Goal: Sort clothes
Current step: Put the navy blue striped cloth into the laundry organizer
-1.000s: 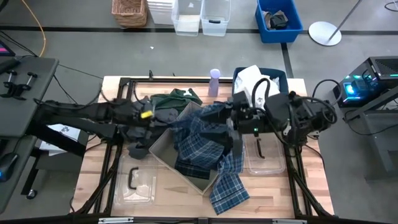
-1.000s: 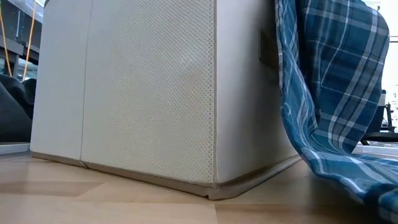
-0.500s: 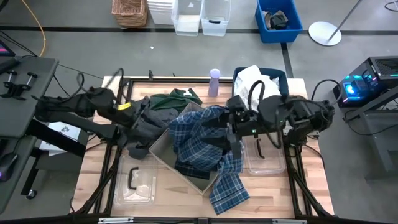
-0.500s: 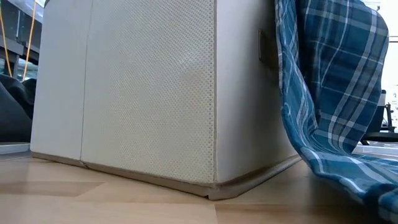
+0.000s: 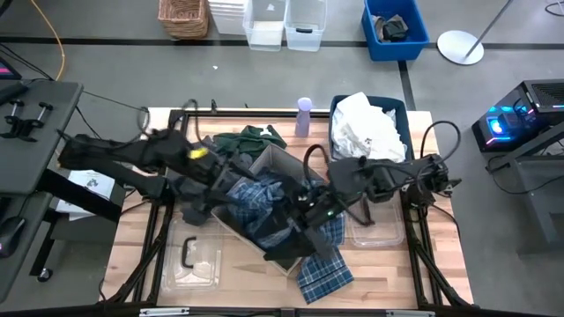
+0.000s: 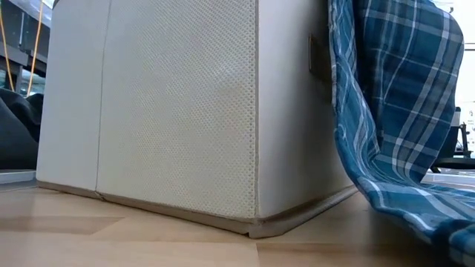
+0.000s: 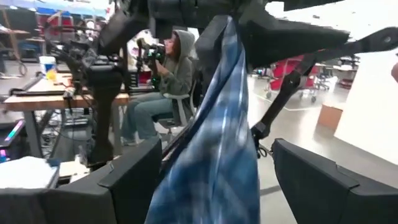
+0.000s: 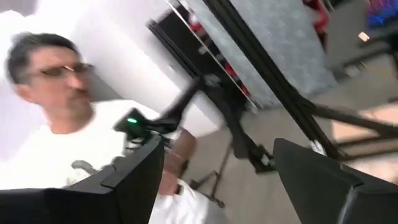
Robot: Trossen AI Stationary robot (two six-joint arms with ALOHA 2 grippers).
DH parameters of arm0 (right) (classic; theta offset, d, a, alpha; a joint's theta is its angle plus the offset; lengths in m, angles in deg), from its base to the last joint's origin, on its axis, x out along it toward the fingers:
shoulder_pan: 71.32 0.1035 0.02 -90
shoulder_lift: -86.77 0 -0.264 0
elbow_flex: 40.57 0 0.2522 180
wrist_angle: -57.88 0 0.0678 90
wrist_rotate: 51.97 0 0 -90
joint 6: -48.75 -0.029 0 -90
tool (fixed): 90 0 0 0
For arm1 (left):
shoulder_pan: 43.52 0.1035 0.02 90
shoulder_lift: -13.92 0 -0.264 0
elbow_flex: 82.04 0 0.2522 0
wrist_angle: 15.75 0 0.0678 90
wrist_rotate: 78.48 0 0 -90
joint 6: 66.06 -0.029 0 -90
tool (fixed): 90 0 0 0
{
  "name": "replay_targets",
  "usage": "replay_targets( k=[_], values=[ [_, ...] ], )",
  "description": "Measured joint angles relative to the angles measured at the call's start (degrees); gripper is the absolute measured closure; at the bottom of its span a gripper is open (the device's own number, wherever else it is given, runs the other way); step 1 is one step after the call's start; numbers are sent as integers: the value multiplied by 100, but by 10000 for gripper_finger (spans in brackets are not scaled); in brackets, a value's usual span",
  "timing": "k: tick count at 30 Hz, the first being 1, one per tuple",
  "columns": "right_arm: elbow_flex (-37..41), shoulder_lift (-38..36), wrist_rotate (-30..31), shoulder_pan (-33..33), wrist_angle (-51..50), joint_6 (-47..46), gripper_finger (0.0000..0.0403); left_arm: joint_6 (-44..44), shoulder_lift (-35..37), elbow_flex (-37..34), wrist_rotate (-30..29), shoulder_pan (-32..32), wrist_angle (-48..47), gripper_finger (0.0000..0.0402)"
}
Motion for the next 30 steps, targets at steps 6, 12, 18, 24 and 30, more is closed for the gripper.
replay_targets(
  k=[6, 12, 18, 24, 30],
  values=[
    [9, 11, 261, 0, -266, 1, 105, -19, -247, 15, 29, -11, 826, 110],
    [9, 8, 280, -42, -332, 42, 105, -711, -189, 305, -324, -82, 61, 110],
    [9, 8, 327, -227, -409, 2, 105, -1255, -473, 685, -667, -346, -519, 110],
    [9, 8, 278, -328, -452, 4, 105, -1368, -607, 781, -1482, -596, -836, 110],
    [9, 8, 277, -337, -426, 36, 105, -1135, -707, 785, -2032, -612, -828, 115]
  ],
)
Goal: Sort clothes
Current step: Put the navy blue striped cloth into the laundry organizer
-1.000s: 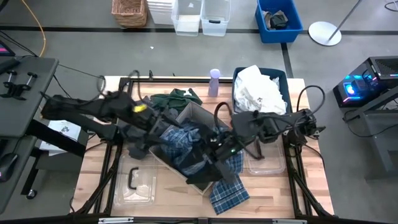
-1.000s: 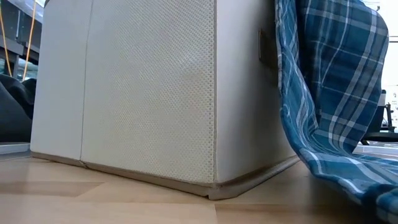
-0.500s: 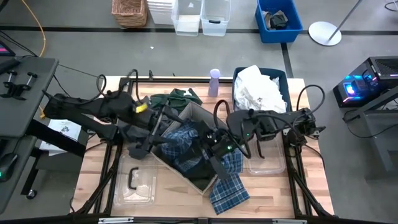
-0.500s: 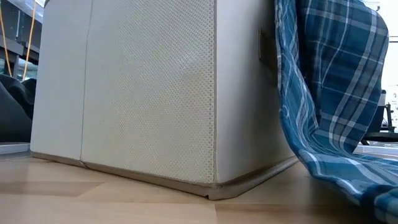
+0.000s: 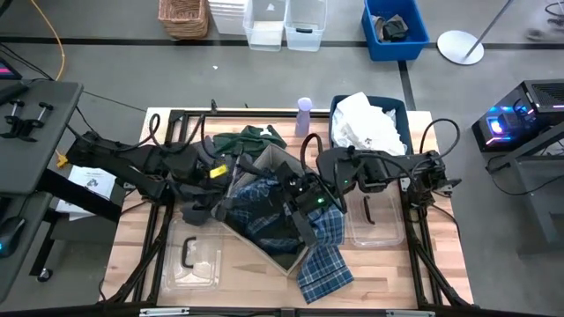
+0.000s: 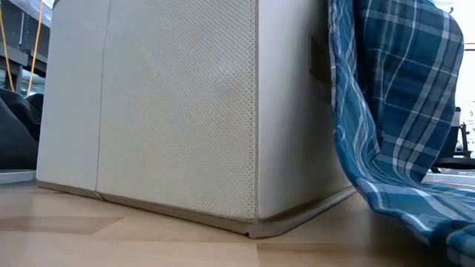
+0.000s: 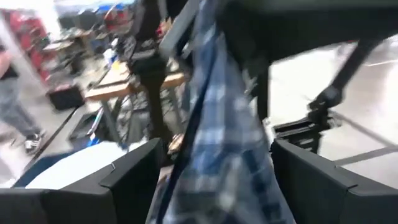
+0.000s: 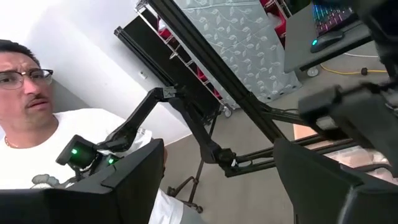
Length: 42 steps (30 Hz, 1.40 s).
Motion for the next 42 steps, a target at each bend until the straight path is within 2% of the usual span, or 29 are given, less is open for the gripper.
replay_targets(
  k=[3, 5, 7, 9, 10, 11, 15, 19, 22, 26, 31, 33, 35, 37, 38, 42],
  values=[
    [0, 0, 0, 0, 25, 4, 105, 120, -73, -4, -185, 0, -35, 141],
    [0, 0, 1, 0, 24, 7, 105, 167, -90, -4, -205, -12, -74, 182],
    [0, 0, 9, 0, 26, 7, 105, 257, -124, 4, -217, -37, -152, 249],
    [0, 0, 25, 0, 43, 4, 105, 298, -152, -4, -127, -61, -320, 339],
    [0, 0, 50, 0, 48, 4, 105, 363, -174, -6, -41, -74, -321, 370],
    [0, 0, 134, -2, 52, 5, 105, 449, -177, -4, 44, -74, -310, 382],
    [1, 0, 1060, -21, 77, -317, 105, 533, -94, -4, 79, -90, -483, 398],
    [9, 2, 1400, -101, 337, -685, 105, 592, 140, -84, 46, -92, -685, 400],
    [11, 13, 1945, -217, 540, -682, 105, 645, 264, -283, -5, -89, -508, 400],
    [-23, 48, 2416, -325, 745, 80, 105, 933, 306, -787, -13, -91, 231, 401],
    [-20, 59, 2906, -350, 1231, 686, 105, 1608, 138, -1632, 9, 11, 2009, 401],
    [-72, -24, 3380, -338, 1631, 1313, 105, 2006, -75, -2026, 354, 16, 1993, 401],
    [-119, -306, 3892, -312, 1886, 1835, 105, 2282, -461, -2364, 443, -59, 1966, 402],
    [-137, -497, 3950, -227, 2285, 2250, 105, 2605, -658, -2702, 231, -69, 2121, 401],
    [-138, -571, 3899, -206, 2244, 2337, 105, 2859, -767, -2795, 193, -63, 2508, 401],
    [-98, -642, 3788, -160, 1728, 2326, 105, 3357, -950, -3109, 533, -94, 2928, 401]
  ],
)
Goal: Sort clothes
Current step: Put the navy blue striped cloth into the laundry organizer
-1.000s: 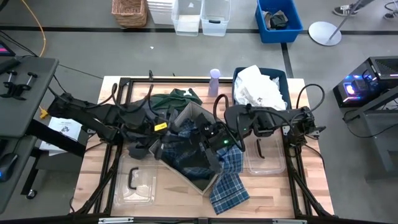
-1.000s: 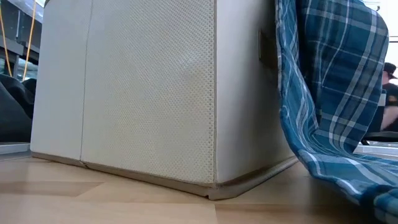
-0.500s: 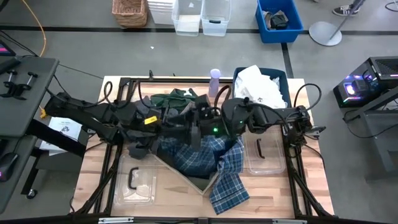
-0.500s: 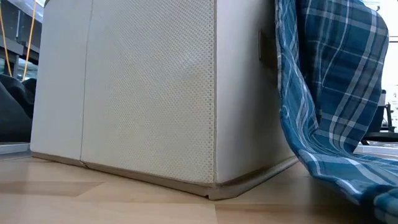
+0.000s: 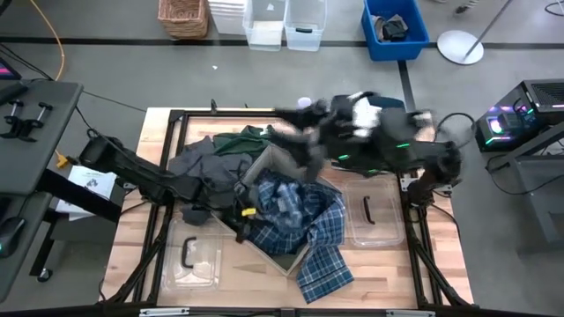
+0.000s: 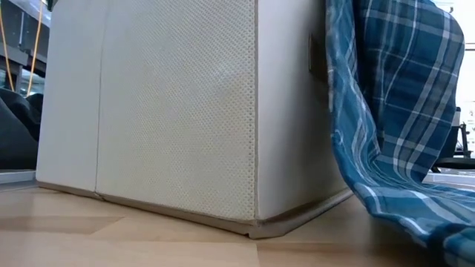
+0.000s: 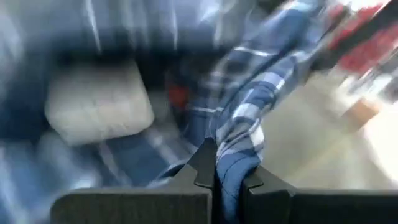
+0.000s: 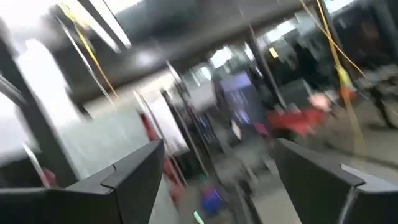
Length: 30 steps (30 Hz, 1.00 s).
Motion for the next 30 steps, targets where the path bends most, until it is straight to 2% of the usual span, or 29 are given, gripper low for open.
replay_targets(
  k=[4, 10, 13, 15, 19, 25, 28, 30],
  values=[
    [32, -114, 88, 115, -783, -262, 105, -442, 511, 365, -30, 66, 156, 401],
    [-14, -414, 388, 297, -1409, -487, 105, -1873, 701, 1359, 87, 204, -2242, 399],
    [26, -448, 500, 460, -1825, -486, 105, -2512, 538, 1956, 6, 267, -3038, 379],
    [24, -580, 561, 558, -2054, -509, 105, -2845, 271, 2237, -2, 310, -3655, 352],
    [-14, -729, 726, 627, -2657, -810, 105, -3228, -67, 2895, 17, 337, -4184, 273],
    [31, -646, 632, 654, -4036, -1877, 105, -3539, -548, 3879, 12, 334, -5253, 152],
    [2, -675, 572, 654, -4900, -2751, 105, -3575, -461, 4466, -280, 339, -5537, 114],
    [34, -633, 207, 622, -5647, -3372, 105, -3520, -418, 4656, -525, 339, -5900, 102]
  ],
)
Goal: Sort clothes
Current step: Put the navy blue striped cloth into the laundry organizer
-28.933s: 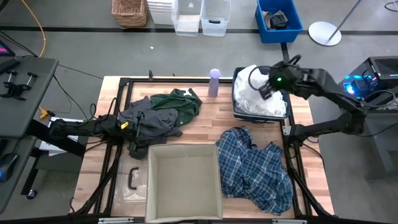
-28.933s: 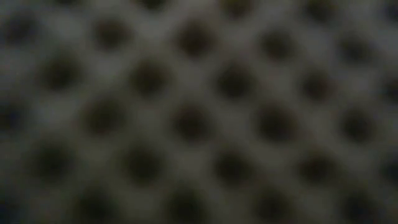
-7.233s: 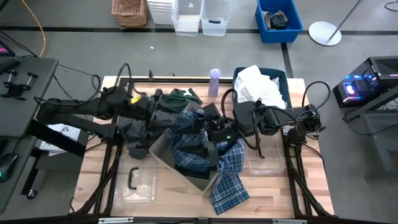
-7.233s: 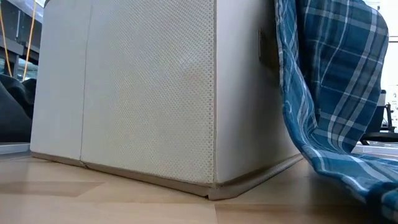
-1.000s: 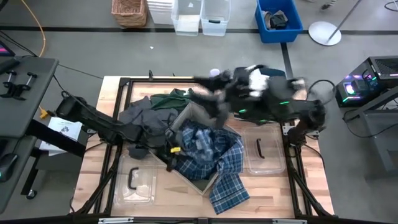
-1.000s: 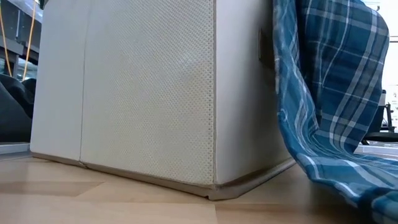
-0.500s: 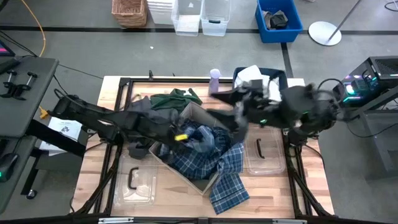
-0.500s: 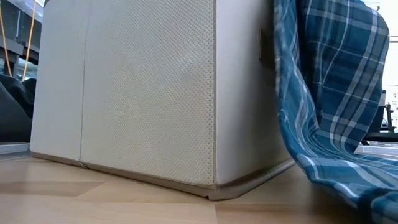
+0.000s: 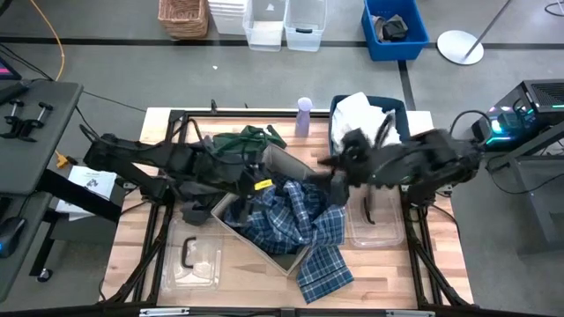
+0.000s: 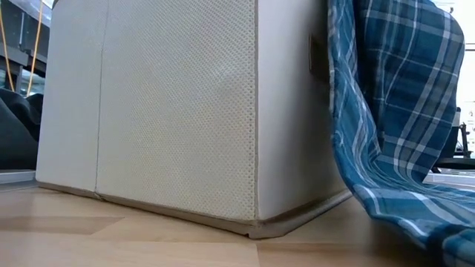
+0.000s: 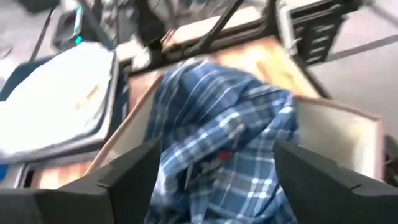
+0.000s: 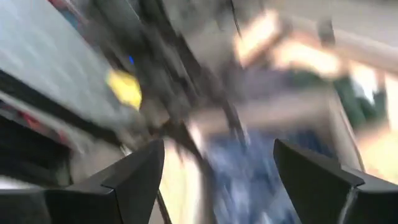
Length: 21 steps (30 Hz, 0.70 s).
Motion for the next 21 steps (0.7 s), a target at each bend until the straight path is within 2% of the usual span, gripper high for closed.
replay_targets(
  k=[3, 5, 8, 12, 17, 21],
  values=[
    [323, 89, -919, -6, -1187, -1024, 105, 395, 225, -43, -116, 55, -293, 100],
    [695, 90, -1323, 170, -1664, -1629, 105, 754, 556, -295, 98, 144, -182, 104],
    [1539, 58, -2119, 614, -1457, -2170, 105, 1344, 1112, -1061, 395, 235, 417, 110],
    [2795, 94, -2965, 1367, -615, -2888, 105, 2081, 1877, -2094, 423, 209, 1538, 112],
    [4095, -77, -2832, 2072, 91, -3865, 105, 2377, 2350, -2587, 346, 181, 2491, 113],
    [4955, -511, -2134, 2259, 144, -4559, 105, 2053, 2364, -2390, 306, 175, 2679, 113]
  ],
)
